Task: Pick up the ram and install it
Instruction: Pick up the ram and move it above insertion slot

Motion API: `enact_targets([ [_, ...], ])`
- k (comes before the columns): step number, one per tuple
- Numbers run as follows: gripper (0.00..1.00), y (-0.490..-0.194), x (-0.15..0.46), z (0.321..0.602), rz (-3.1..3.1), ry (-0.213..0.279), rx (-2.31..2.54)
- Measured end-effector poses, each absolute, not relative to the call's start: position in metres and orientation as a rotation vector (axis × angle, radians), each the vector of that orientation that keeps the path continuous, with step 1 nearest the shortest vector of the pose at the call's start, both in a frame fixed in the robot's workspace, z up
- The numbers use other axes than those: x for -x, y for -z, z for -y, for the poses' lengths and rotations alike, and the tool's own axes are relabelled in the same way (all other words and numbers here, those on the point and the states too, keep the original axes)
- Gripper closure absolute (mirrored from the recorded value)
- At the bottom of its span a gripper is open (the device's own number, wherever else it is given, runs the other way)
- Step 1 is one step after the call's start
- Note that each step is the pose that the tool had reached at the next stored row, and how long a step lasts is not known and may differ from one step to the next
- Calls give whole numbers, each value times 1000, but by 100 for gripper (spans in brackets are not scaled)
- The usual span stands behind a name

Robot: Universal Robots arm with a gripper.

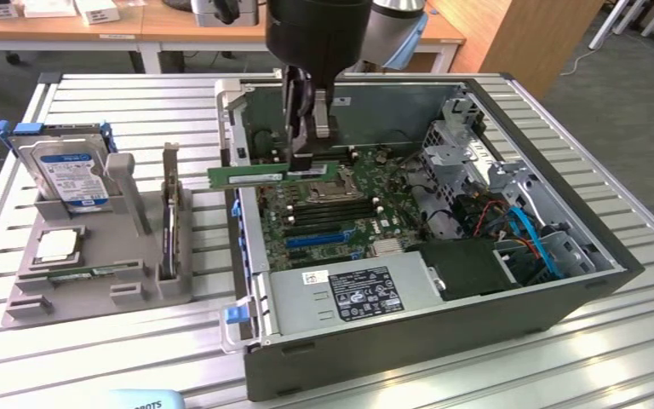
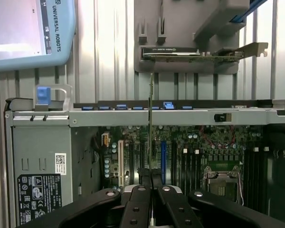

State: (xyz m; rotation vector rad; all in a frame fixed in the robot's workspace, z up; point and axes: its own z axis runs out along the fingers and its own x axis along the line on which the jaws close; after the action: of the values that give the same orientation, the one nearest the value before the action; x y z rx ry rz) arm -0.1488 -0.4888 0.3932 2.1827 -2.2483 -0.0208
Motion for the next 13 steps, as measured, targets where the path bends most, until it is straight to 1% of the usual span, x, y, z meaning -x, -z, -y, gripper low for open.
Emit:
enact_targets([
  [13,88,-393,116,489,2248,21,-2183],
])
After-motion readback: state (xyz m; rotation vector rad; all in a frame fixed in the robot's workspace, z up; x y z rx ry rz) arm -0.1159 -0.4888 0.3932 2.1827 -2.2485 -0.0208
